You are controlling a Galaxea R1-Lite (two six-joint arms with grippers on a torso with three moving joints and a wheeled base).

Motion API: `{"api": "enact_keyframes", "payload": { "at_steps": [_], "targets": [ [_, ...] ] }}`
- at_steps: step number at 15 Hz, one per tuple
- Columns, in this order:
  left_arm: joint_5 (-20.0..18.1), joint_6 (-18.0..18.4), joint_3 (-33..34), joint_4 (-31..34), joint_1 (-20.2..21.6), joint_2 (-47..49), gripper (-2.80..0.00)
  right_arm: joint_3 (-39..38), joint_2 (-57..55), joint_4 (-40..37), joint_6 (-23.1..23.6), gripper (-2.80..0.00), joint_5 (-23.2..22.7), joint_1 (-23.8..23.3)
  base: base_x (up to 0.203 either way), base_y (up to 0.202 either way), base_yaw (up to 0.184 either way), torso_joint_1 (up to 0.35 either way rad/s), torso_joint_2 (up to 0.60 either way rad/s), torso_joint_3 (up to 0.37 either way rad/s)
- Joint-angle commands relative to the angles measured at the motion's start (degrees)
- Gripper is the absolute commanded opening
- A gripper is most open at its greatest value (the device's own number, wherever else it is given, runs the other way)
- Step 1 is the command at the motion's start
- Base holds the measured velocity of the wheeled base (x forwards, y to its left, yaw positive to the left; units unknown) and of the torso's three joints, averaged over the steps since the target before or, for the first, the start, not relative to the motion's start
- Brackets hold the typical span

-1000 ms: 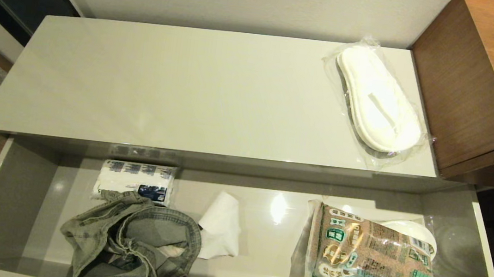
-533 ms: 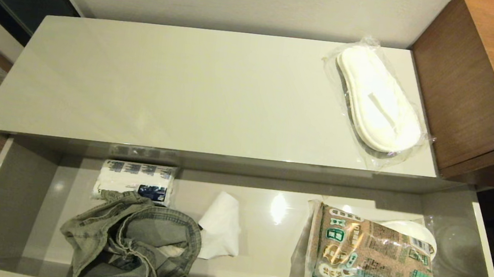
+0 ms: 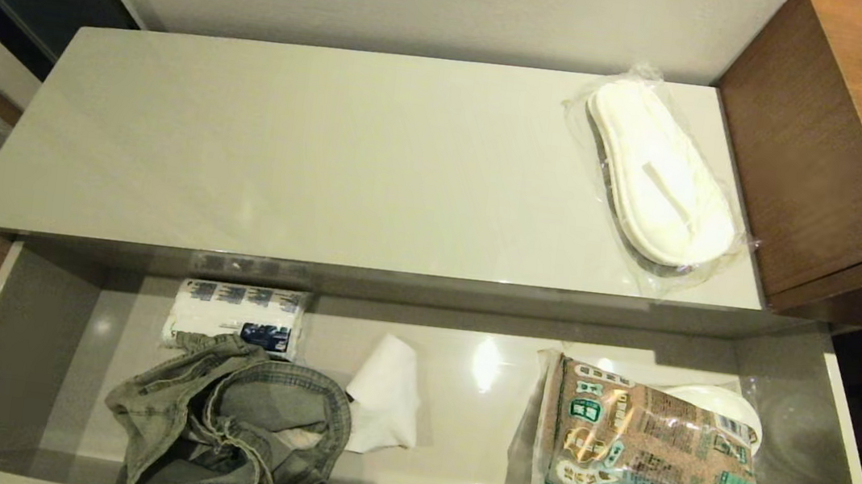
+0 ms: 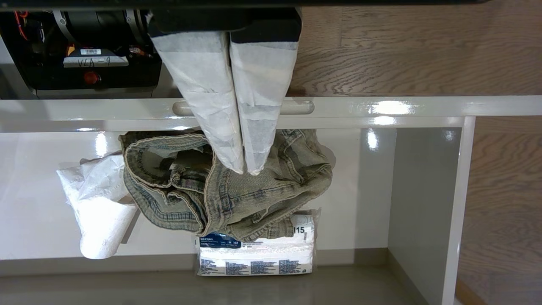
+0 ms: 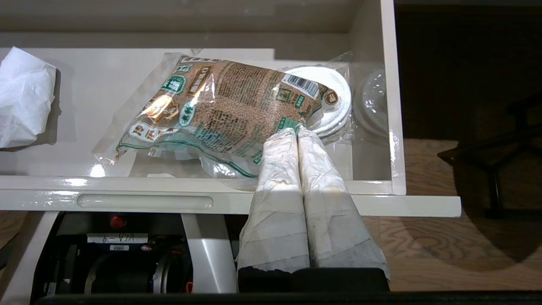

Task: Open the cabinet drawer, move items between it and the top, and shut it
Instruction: Take out the shorts from the drawer

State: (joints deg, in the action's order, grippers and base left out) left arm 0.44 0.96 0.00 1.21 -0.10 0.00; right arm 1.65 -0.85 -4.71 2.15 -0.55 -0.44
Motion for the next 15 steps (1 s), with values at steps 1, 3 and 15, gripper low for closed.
{"api": "enact_keyframes", "payload": {
  "at_steps": [1,3,15],
  "targets": [
    [0.09,0.0,0.0,0.02,0.01,0.09,-2.8,-0.06,-0.11,0.14,0.23,-2.8,-0.15,-0.09,0.0,0.0,0.0,0.0,0.0,0.0],
    [0.0,0.0,0.0,0.02,0.01,0.09,-2.8,-0.06,-0.11,0.31,0.49,-2.8,-0.24,-0.09,0.0,0.0,0.0,0.0,0.0,0.0],
    [0.0,0.0,0.0,0.02,0.01,0.09,-2.8,0.11,-0.11,-0.04,-0.04,-2.8,0.11,-0.09,0.0,0.0,0.0,0.0,0.0,0.0]
  ]
}}
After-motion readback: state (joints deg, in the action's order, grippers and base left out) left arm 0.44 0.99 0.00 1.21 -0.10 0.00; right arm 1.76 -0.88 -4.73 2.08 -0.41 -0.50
